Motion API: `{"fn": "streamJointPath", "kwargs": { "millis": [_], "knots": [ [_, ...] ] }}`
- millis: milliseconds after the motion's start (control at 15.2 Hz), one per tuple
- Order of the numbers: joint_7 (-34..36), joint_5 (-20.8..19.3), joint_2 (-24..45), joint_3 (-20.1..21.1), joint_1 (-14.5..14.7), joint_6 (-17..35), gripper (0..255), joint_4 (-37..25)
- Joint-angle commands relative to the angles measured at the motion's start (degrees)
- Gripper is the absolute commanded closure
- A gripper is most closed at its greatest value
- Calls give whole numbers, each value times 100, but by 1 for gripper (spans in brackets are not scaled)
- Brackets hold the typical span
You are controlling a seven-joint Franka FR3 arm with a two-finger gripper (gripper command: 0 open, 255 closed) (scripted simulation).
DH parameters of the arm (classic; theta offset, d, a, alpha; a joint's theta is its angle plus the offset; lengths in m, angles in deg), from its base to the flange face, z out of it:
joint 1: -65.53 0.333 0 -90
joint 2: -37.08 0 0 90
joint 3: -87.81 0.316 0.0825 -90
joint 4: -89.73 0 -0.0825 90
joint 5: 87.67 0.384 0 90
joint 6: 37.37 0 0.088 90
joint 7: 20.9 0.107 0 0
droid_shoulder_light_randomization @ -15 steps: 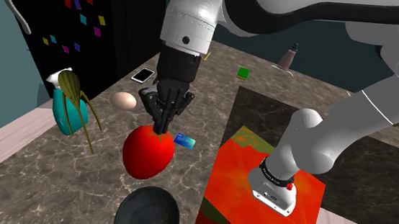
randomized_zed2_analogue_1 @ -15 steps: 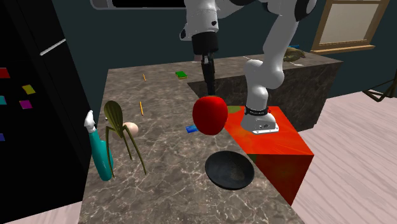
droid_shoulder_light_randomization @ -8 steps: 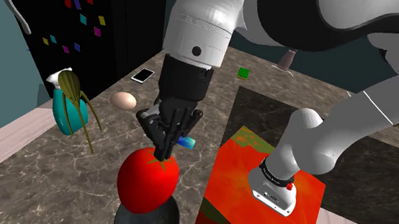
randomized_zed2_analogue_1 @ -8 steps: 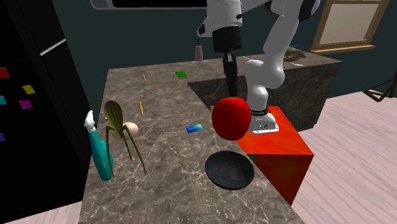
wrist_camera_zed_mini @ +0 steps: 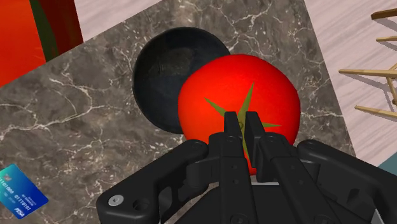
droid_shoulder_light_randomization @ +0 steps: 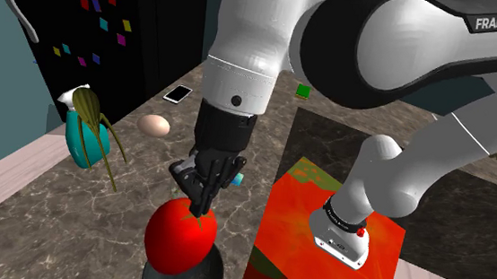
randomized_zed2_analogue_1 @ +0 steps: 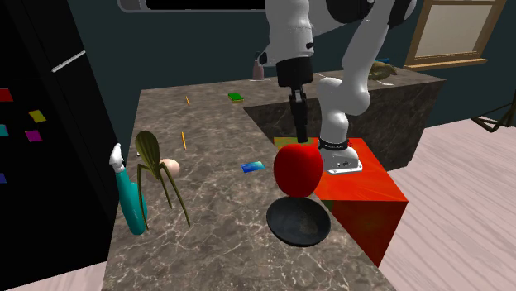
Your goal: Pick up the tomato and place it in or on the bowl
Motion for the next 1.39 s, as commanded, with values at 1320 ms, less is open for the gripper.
{"fn": "streamJointPath", "kwargs": {
  "millis": [1320],
  "knots": [
    [-498,316,409,266,98,1399,255,1053]
  ]
}}
